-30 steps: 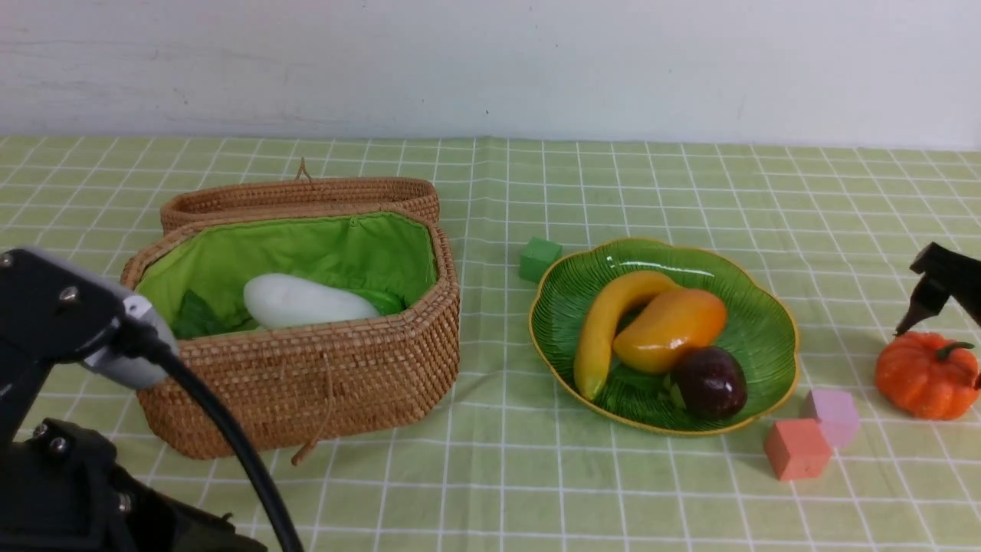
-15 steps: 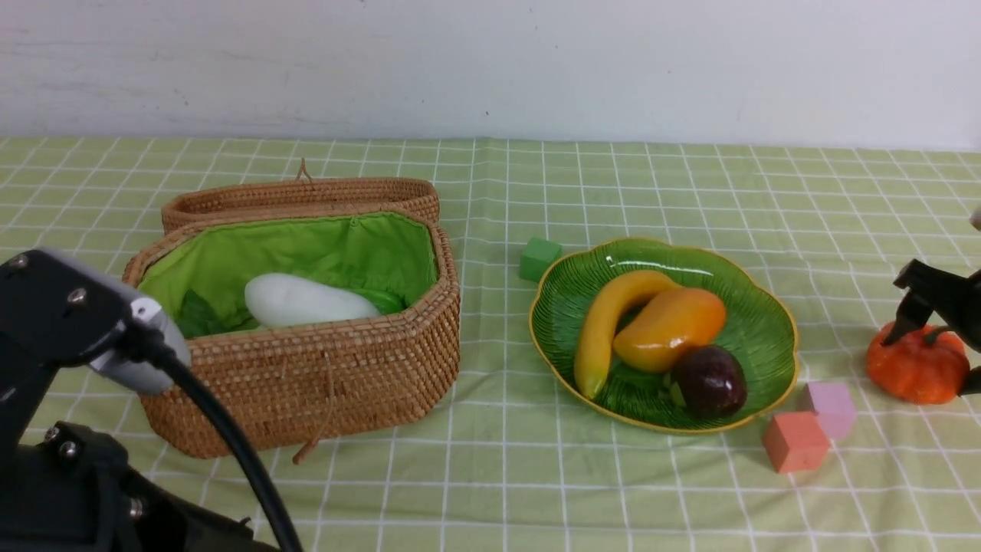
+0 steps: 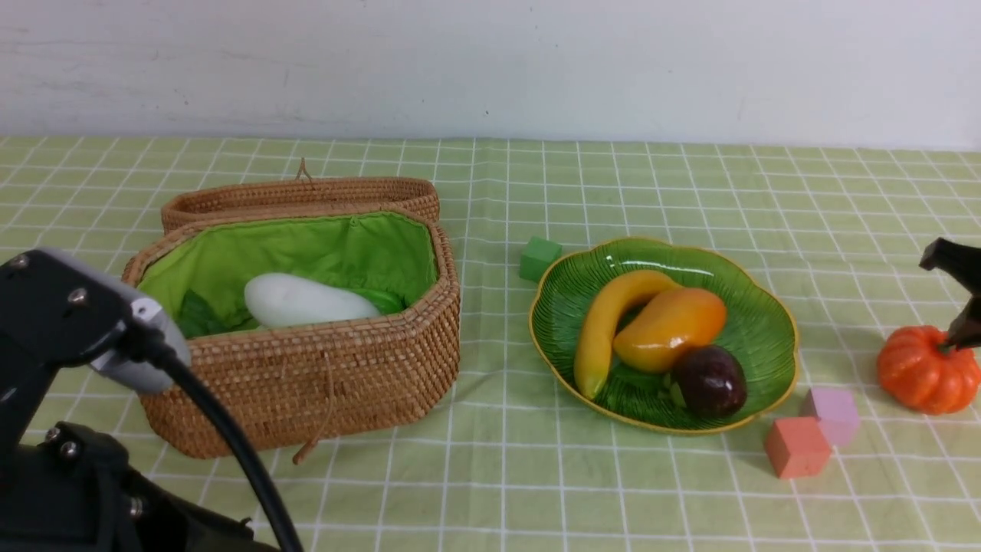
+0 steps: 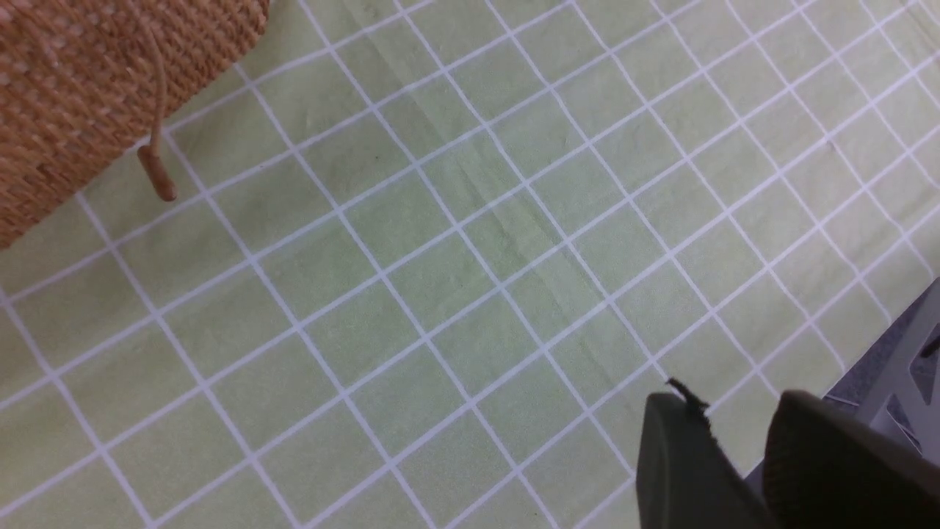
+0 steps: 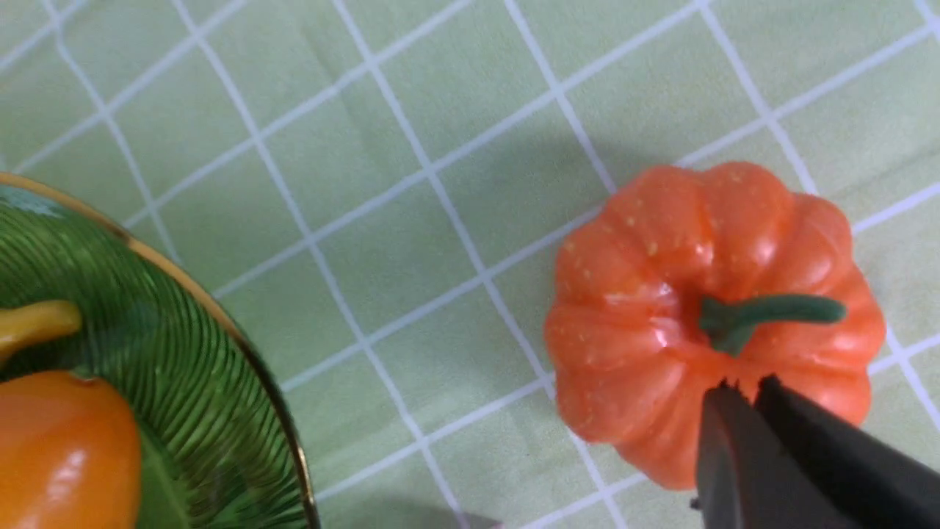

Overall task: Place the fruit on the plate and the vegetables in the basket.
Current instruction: Use the right arm to grab a pumpkin and put it into the left basket

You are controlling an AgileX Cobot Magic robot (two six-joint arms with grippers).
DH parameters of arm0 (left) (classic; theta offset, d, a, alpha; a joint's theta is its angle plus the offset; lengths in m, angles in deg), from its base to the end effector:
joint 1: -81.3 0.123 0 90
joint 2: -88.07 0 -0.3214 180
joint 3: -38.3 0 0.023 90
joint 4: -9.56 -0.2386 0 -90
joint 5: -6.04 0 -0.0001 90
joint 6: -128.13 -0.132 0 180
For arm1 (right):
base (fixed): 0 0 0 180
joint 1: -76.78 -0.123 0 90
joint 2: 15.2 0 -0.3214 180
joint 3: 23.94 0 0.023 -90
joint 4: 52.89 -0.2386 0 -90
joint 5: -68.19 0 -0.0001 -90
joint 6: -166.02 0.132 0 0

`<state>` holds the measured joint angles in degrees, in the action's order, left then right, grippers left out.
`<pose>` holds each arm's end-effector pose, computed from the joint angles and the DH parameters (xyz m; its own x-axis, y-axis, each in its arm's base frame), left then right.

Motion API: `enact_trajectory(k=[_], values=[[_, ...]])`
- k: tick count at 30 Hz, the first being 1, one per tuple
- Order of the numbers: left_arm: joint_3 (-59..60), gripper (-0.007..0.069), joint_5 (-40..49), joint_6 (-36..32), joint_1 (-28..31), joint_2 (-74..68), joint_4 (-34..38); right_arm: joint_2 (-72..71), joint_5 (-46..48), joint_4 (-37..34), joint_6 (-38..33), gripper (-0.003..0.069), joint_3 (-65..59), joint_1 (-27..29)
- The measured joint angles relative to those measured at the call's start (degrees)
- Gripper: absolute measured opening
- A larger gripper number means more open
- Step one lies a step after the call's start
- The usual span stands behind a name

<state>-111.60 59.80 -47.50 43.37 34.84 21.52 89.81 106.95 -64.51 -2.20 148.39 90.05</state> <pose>0.0901 -0.0982 0.3366 -0.6996 0.2958 -0.6505 0.5687 0.7817 -0.2561 0.3697 -0.0701 0.2482 -0.7344 0.5366 -0.4156 0.4600 0.8437 0.2765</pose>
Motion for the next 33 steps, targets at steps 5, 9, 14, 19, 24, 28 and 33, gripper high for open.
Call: enact_trajectory(k=[5, 9, 14, 19, 24, 28, 33], values=[[0.0, 0.0185, -0.03, -0.78, 0.0, 0.0, 0.0, -0.89, 1.1, 0.2, -0.34, -0.0018, 0.0, 0.0], [0.02, 0.0189, -0.03, -1.39, 0.0, 0.0, 0.0, -0.82, 1.05, 0.27, -0.48, 0.0002, 0.0, 0.0], [0.02, 0.0195, -0.03, -1.39, 0.0, 0.0, 0.0, -0.59, -0.61, 1.34, -0.3, 0.0145, -0.02, 0.0], [0.02, 0.0199, -0.03, -1.39, 0.0, 0.0, 0.01, 0.61, -3.69, 2.31, 1.51, 0.0388, -0.02, 0.0], [0.07, 0.0202, 0.08, -1.39, 0.0, 0.0, 0.9, 2.58, -5.05, 2.52, 1.7, 0.0453, -0.02, 0.23], [0.07, 0.0206, 0.46, -1.39, 0.0, 0.0, 1.09, 4.34, -5.95, 2.57, 1.75, 0.04, -0.02, 0.87], [0.07, 0.0207, 0.45, -1.39, 0.0, 0.0, 1.23, 5.09, -7.89, 1.88, 1.75, 0.0193, -0.06, 0.99]])
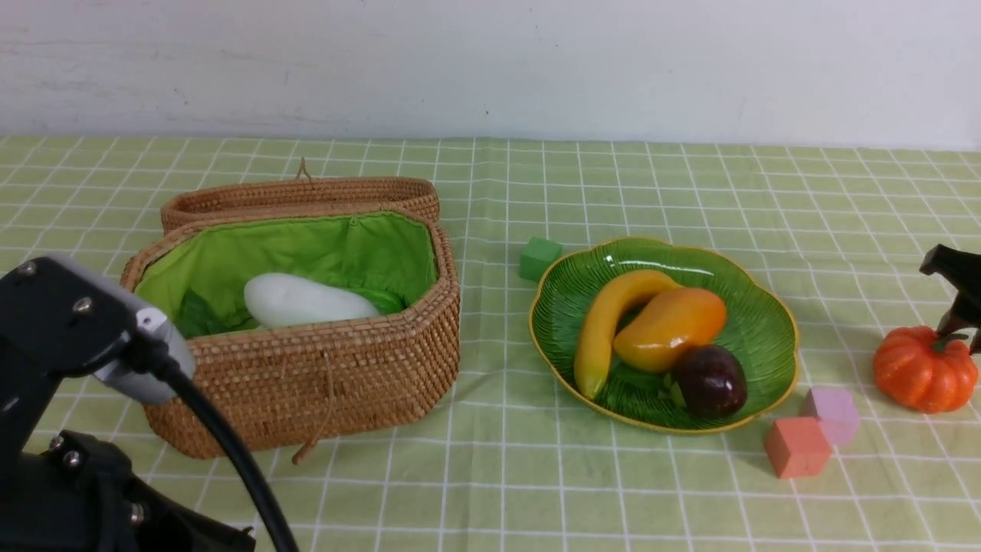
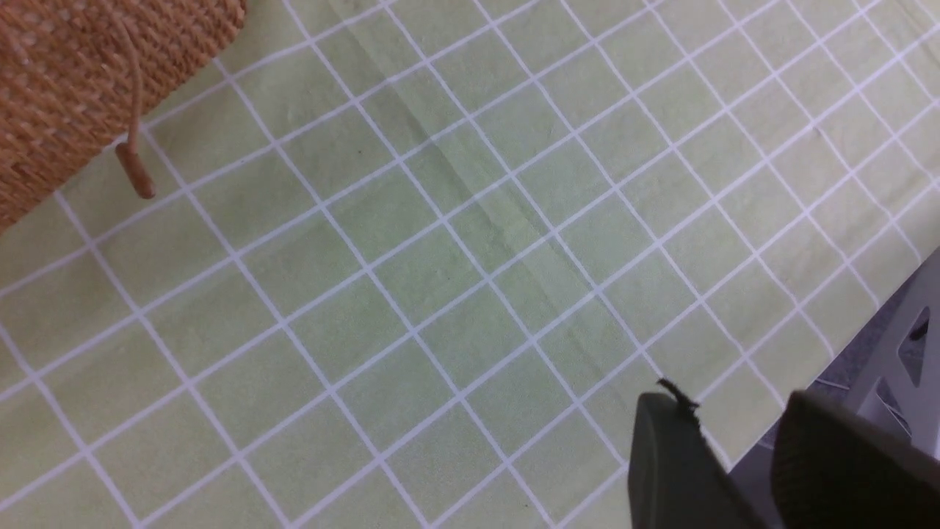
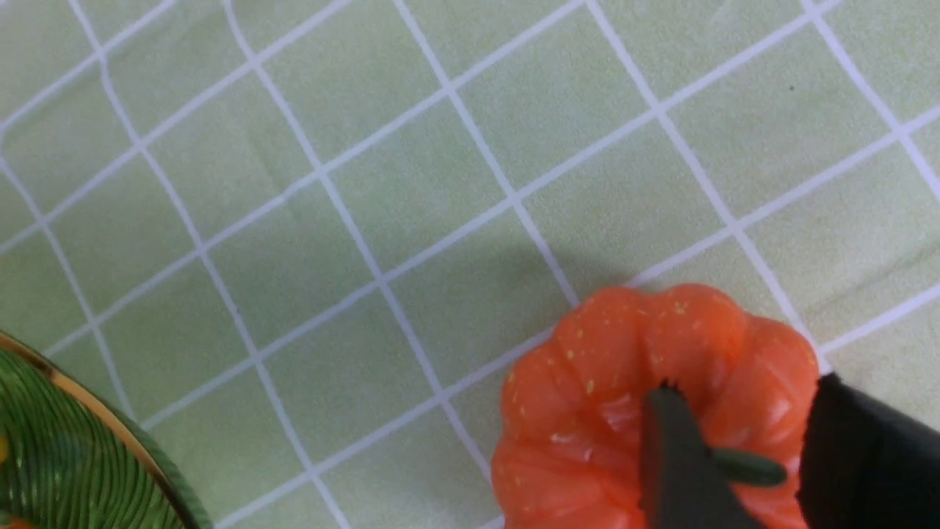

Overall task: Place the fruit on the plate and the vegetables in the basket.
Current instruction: Use the right arm to grab a pumpkin and put it into the left basket

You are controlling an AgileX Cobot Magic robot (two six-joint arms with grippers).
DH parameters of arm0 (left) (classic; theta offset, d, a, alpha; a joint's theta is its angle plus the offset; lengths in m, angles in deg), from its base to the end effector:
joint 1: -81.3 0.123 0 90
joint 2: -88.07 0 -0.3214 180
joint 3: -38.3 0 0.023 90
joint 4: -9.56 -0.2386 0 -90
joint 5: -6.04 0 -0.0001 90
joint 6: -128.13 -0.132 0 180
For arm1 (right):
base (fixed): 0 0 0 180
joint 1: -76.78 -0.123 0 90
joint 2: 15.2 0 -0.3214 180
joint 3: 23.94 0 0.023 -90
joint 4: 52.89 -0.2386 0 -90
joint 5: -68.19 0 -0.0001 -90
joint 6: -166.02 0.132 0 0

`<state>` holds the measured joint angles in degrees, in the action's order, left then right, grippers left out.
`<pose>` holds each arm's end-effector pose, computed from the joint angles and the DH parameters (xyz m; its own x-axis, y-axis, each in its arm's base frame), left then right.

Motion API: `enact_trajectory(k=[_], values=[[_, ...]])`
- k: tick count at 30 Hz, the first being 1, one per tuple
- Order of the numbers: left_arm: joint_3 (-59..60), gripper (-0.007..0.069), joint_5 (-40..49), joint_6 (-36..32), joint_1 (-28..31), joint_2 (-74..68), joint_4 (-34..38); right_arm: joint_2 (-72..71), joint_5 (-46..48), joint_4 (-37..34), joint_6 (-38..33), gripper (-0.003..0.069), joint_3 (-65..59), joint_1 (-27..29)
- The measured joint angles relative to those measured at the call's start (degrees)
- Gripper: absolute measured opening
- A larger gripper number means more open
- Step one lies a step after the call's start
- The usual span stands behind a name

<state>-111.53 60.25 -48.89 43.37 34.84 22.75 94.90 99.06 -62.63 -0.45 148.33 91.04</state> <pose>0.0880 -0.0995 0.3360 -0.6973 0.3103 -0.6462 0.5837 0.7690 -0.2606 0.3916 -0.0877 0.2218 -0.6902 0.5590 -0.4595 0.4945 0.8280 0.2644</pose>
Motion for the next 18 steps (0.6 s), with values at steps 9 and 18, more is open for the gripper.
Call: enact_trajectory(k=[9, 18], values=[[0.0, 0.0215, -0.05, 0.0, 0.0, 0.0, 0.0, -0.25, -0.41, -1.31, 0.11, 0.0003, 0.06, 0.0], [0.0, 0.022, -0.11, 0.0, 0.0, 0.0, 0.02, -1.8, 2.66, -3.06, -3.72, 0.0003, 0.1, 0.0]])
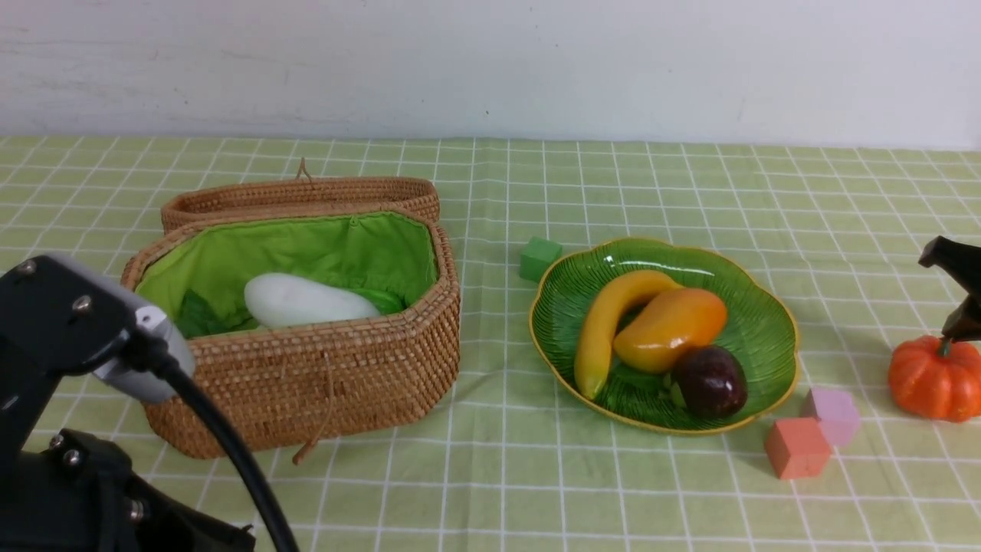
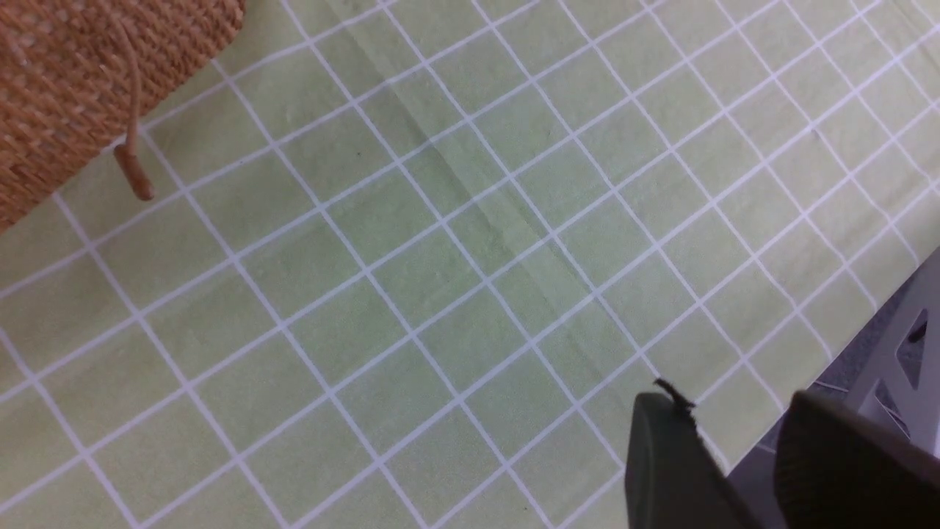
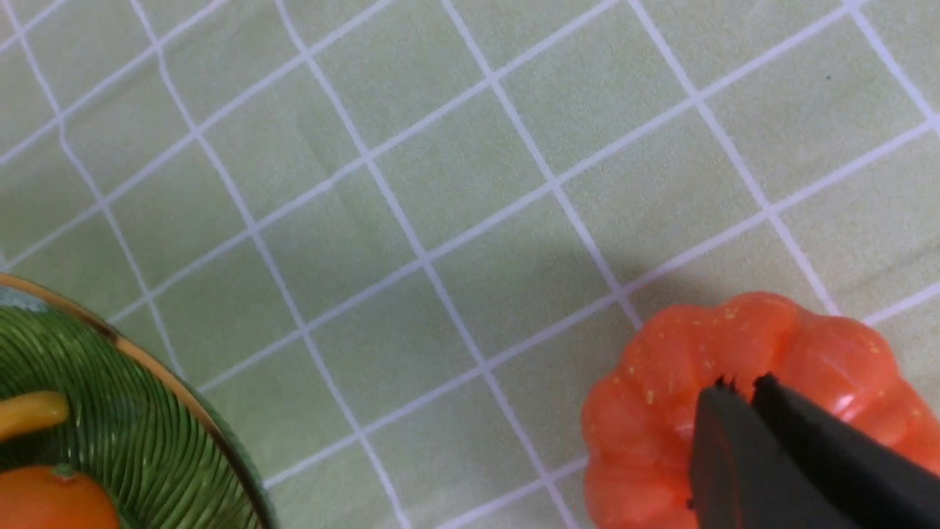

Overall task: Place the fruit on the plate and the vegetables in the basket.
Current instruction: Use the right arm to grab a pumpkin and put it into the left basket

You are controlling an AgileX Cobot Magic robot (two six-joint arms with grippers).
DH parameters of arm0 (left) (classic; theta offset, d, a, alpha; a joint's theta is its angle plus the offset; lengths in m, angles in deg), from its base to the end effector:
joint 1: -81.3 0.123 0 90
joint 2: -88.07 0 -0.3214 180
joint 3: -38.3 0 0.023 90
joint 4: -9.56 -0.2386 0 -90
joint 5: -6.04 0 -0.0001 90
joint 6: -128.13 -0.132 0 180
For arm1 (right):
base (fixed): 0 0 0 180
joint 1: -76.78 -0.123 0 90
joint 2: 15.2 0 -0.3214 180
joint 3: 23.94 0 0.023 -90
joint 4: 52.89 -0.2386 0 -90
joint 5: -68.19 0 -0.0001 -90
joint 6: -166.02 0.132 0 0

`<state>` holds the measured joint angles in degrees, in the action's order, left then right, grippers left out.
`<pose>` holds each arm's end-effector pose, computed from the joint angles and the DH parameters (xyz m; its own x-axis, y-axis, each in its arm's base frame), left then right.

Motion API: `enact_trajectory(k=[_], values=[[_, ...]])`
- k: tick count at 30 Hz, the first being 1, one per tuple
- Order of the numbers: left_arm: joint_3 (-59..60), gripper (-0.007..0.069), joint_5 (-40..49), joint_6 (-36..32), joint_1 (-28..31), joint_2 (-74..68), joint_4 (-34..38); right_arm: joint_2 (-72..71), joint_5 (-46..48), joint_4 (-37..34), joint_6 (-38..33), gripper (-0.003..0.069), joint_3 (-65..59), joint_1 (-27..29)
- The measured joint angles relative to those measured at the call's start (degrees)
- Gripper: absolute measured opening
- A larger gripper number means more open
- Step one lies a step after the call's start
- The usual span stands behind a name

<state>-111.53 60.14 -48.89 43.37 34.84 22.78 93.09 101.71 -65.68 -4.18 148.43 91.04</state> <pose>0.0881 -0.0997 0.3362 -0.6967 0.3090 -0.6475 0.5837 0.7688 -0.2612 0.3852 -0.0812 0.2325 -0.7121 0.5399 -0.4488 0.4619 0.8417 0.2796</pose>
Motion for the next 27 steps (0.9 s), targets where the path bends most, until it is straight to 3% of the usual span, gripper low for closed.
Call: enact_trajectory(k=[9, 15, 21, 27], values=[[0.0, 0.0228, 0.0, -1.34, 0.0, 0.0, 0.0, -4.19, 2.19, -8.92, -11.22, 0.0001, -0.06, 0.0], [0.0, 0.0232, 0.0, -1.52, 0.0, 0.0, -2.06, -5.78, 4.07, -22.18, -24.76, 0.0001, 0.32, -1.75], [0.0, 0.0235, 0.06, -1.52, 0.0, 0.0, -6.26, -5.61, 4.99, -35.24, -33.63, 0.0001, 8.25, -13.93], [0.0, 0.0237, 0.5, -1.52, 0.0, 0.0, -6.2, 0.38, 4.86, -41.68, -34.95, 0.0001, 21.34, -28.71]])
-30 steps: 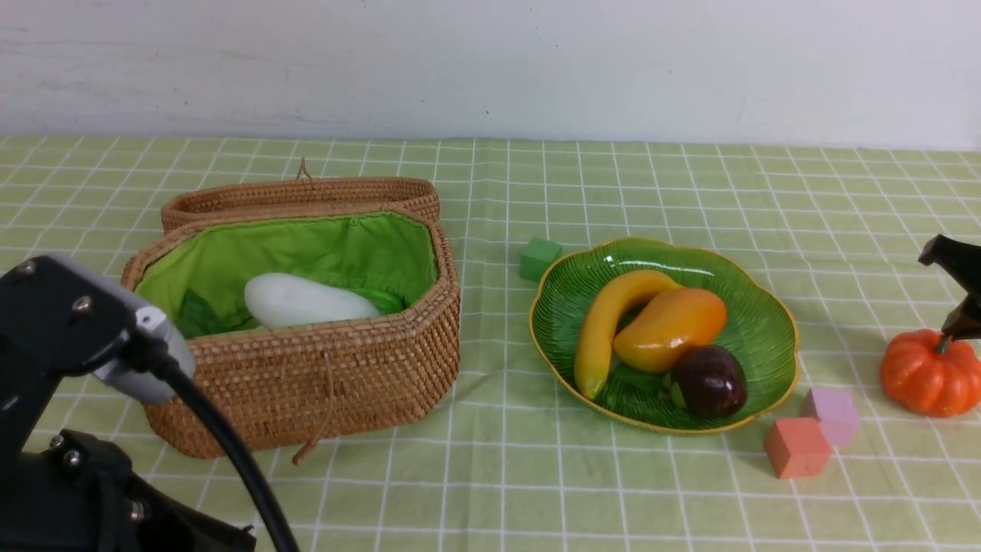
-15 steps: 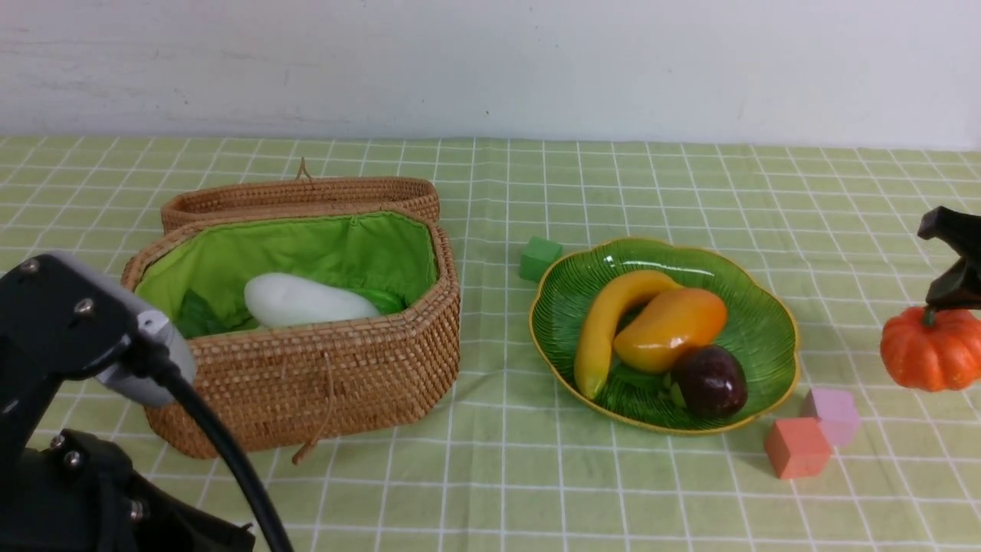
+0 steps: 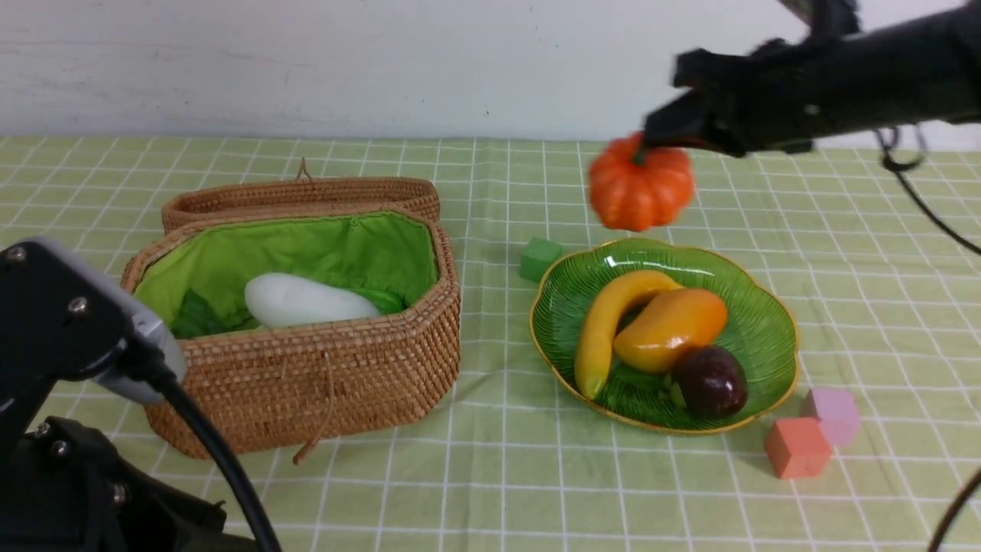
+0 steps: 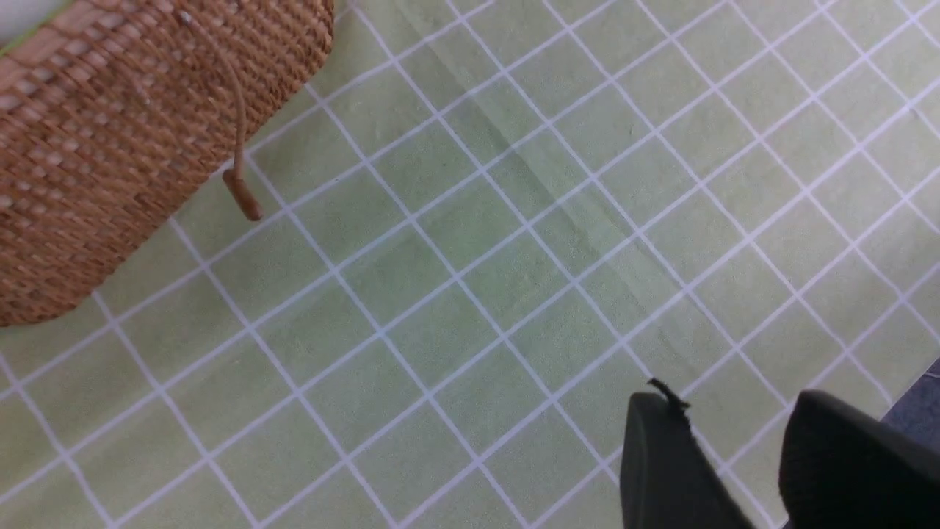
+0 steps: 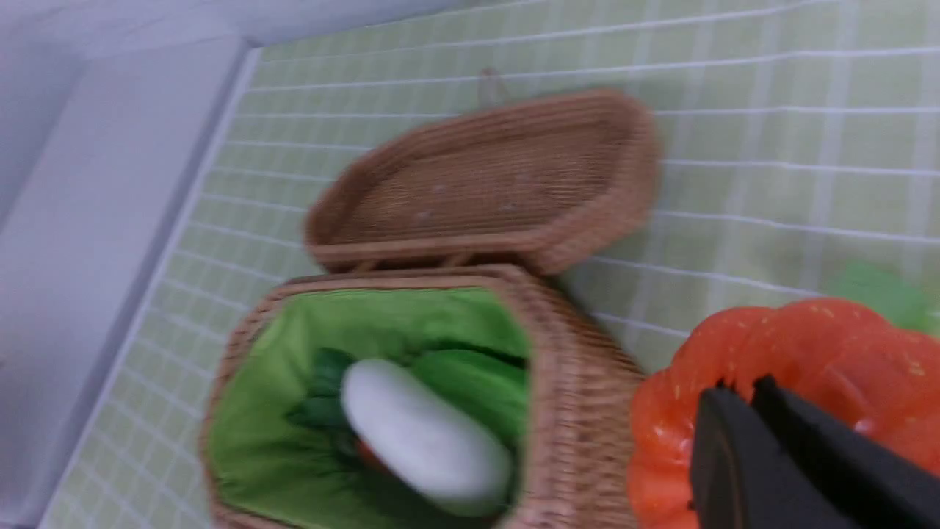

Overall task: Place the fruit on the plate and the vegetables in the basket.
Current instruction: Use the right arm to grab a pumpkin and put it into the left basket

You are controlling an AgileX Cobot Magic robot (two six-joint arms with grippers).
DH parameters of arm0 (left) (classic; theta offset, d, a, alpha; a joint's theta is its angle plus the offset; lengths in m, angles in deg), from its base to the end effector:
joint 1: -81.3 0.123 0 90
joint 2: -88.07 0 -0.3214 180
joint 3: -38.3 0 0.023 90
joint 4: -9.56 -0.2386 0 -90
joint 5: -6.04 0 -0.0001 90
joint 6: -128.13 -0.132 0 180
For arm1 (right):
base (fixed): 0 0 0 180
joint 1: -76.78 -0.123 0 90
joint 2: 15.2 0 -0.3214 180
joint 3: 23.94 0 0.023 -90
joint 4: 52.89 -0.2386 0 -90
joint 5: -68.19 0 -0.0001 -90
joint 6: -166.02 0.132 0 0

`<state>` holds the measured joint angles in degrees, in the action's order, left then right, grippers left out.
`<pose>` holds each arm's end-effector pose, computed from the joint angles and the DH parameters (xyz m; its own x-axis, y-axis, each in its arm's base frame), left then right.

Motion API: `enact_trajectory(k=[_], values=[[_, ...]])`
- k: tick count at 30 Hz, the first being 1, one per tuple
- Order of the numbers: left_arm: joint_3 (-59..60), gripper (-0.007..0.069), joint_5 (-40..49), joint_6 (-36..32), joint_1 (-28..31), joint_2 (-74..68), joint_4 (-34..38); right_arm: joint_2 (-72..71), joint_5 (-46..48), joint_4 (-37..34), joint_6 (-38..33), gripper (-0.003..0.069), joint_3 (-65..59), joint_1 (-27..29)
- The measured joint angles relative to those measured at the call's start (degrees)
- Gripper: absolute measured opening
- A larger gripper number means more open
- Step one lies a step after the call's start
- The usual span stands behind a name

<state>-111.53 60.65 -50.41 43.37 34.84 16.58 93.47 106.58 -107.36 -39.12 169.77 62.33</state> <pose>0.0945 -0.0904 0.3334 -0.6458 0.3815 -0.6614 0.6049 0.7842 -0.1383 0.4108 0.1748 0.3733 -0.6883 0.1640 -0.7066 -0.4079 0.7180 0.5640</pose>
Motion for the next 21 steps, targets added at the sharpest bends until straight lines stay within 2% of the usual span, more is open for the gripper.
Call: enact_trajectory(k=[1, 2, 8, 14, 18, 19, 21], values=[[0.0, 0.0237, 0.07, 0.0, 0.0, 0.0, 0.0, 0.0, 0.0, -0.15, 0.0, 0.0001, 0.0, 0.0], [0.0, 0.0238, 0.62, 0.0, 0.0, 0.0, 0.0, 3.17, -0.09, -1.29, -0.05, 0.0001, 4.31, -4.15], [0.0, 0.0237, 1.27, 0.0, 0.0, 0.0, 0.7, 14.74, -4.29, -5.19, -0.23, 0.0001, 14.37, -13.93], [0.0, 0.0237, 2.16, 0.0, 0.0, 0.0, 3.1, 21.44, -7.92, -5.64, -3.08, 0.0036, 16.15, -17.74], [0.0, 0.0237, 3.62, 0.0, 0.0, 0.0, 5.16, 22.57, -9.08, -4.16, -5.4, 0.0143, 16.24, -18.27], [0.0, 0.0237, 4.16, 0.0, 0.0, 0.0, 5.43, 22.57, -9.58, -3.08, -5.42, 0.0216, 16.35, -18.27], [0.0, 0.0237, 4.67, 0.0, 0.0, 0.0, 5.66, 22.57, -9.71, -2.05, -5.55, 0.0289, 16.4, -18.15]])
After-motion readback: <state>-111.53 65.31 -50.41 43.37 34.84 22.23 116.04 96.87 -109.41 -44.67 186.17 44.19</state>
